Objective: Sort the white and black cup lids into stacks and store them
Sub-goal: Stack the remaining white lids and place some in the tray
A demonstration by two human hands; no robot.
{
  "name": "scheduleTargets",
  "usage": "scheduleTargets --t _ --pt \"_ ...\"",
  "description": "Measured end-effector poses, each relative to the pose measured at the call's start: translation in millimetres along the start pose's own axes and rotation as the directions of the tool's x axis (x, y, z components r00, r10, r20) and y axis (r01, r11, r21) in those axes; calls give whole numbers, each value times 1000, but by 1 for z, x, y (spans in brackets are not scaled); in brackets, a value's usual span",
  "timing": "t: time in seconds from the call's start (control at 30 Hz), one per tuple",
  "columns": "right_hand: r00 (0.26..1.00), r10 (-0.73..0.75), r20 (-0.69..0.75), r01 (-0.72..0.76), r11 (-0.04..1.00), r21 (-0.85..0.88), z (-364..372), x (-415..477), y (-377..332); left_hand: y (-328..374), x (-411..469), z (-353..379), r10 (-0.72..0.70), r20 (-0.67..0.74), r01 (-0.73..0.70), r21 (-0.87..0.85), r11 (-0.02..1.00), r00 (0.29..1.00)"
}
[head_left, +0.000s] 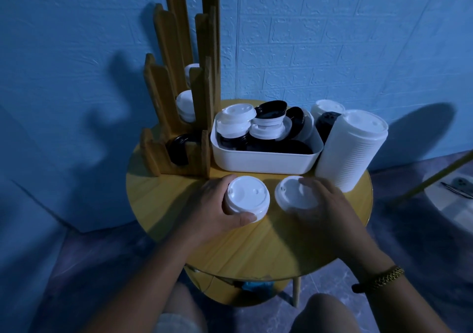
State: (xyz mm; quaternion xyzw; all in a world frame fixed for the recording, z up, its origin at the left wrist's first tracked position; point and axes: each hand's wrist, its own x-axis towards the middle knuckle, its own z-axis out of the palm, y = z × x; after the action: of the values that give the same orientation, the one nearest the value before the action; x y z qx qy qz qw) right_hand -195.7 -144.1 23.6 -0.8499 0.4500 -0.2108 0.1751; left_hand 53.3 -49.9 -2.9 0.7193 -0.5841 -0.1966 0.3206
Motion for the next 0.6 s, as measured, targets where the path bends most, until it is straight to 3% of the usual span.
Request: scheduleTargets --t 0.07,0.17,0.3,0.5,0.6 --pt "995 -54 -80 59 996 64 -1 0 -10 0 1 0 -6 11 6 0 1000 1000" --pt "985 -169 42 160 973 165 7 8 -33 2 1 0 -17 25 16 37 999 1000" --pt "944 -266 195 240 959 149 22 29 -47 1 0 1 -24 41 22 32 999 999" --pt "868 -285 407 234 957 171 13 42 -44 1 -1 1 -44 85 42 23 999 995" --pt "900 -246 361 207 968 144 12 42 -50 1 0 1 -39 78 39 6 999 996"
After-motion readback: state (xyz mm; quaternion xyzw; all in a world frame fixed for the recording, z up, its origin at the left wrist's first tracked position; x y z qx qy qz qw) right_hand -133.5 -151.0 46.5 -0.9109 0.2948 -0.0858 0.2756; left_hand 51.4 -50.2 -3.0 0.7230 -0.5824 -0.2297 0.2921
